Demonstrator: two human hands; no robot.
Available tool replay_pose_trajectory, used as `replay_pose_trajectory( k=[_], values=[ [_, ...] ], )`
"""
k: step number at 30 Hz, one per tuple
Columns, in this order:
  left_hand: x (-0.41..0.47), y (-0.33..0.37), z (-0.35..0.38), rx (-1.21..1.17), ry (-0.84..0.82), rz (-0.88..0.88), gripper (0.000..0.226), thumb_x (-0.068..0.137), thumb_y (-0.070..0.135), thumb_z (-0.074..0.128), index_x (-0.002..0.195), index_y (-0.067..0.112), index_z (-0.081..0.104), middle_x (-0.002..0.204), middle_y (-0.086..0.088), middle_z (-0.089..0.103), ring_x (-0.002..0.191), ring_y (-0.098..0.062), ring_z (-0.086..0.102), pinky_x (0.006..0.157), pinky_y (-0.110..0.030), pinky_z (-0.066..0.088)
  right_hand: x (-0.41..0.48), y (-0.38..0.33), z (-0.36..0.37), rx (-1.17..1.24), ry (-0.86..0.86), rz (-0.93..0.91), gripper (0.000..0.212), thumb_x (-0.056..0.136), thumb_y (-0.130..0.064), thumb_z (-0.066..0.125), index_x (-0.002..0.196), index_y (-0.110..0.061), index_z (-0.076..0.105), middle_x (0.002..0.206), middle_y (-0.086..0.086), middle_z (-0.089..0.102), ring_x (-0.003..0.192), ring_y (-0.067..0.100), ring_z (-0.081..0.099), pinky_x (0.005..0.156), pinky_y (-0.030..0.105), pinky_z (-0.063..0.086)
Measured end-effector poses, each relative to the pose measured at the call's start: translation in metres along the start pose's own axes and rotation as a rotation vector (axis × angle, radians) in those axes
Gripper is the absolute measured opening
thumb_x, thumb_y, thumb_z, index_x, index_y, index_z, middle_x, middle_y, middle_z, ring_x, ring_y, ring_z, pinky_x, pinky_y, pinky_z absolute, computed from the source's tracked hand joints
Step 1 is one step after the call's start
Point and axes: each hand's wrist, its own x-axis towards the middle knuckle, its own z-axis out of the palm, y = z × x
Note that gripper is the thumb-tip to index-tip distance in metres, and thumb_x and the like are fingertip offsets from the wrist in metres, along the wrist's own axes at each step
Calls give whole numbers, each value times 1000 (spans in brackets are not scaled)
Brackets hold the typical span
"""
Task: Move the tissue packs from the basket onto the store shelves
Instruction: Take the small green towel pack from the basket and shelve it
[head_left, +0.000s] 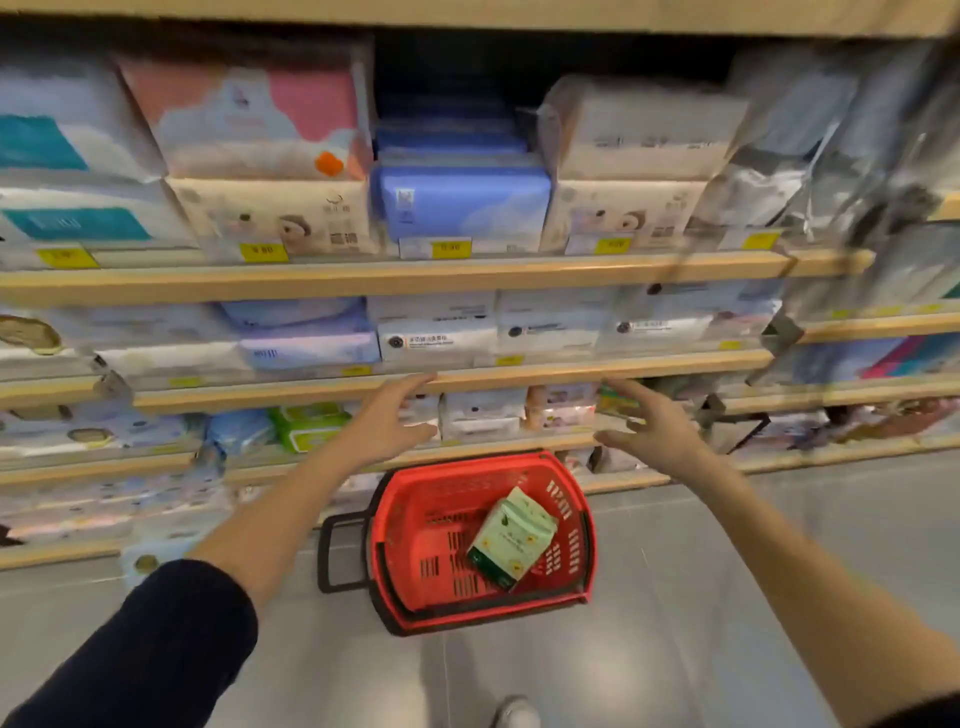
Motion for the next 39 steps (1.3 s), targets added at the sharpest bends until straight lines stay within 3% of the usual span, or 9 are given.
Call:
replay_pose_trajectory(
  k=[10,14,18,23,29,31,34,36,39],
  values=[
    [35,-136,183,4,-216,-179,77,70,27,74,138,24,38,135,-13,45,121,-28,47,103,-37,38,7,193,120,102,-179,310,75,71,2,73,136,-11,39,115,-4,50,108,18,51,77,10,43],
    [54,-192,247,12,-264,-179,78,67,28,72,138,21,39,135,-14,47,125,-27,44,107,-40,34,11,262,176,143,-208,363,79,67,-13,79,133,-30,39,133,10,53,121,27,51,100,47,43],
    [81,-252,304,-44,-327,-205,79,70,10,76,139,11,37,143,-14,41,132,-26,38,110,-41,30,40,312,227,100,-221,399,88,62,-35,74,140,-31,33,144,12,41,132,29,40,107,49,37],
    [120,-323,363,-50,-357,-191,82,70,8,76,141,12,34,145,-9,39,136,-22,34,112,-37,27,89,379,282,79,-231,437,84,76,-15,73,144,-26,25,153,13,20,145,30,0,116,41,14],
    [156,-388,414,4,-358,-208,91,70,16,78,145,15,26,149,-7,34,138,-21,29,111,-30,22,132,439,327,114,-230,471,81,74,-11,74,142,-15,31,135,5,45,138,22,18,117,48,7],
    [167,-406,430,3,-371,-215,97,69,17,79,146,15,20,151,-7,29,140,-20,27,113,-31,21,143,457,338,109,-255,469,85,68,-14,78,141,-16,34,138,7,46,134,32,31,112,47,25],
    [181,-425,452,12,-403,-204,107,69,18,79,148,17,7,154,-4,23,140,-18,24,111,-29,21,154,478,345,217,-236,496,74,70,3,74,136,-10,43,130,1,50,111,15,53,87,13,46],
    [186,-433,466,-25,-437,-214,113,69,18,79,147,21,-2,150,9,20,136,-10,24,108,-24,22,157,482,342,330,-220,487,66,73,12,67,133,-7,47,120,-1,55,90,-2,56,66,4,45],
    [188,-441,485,-160,-500,-209,122,68,20,80,146,26,-14,138,32,15,131,-5,28,111,-29,27,160,493,346,406,-166,461,62,73,13,65,129,-11,51,105,-13,57,75,-14,60,60,2,43]
  ],
)
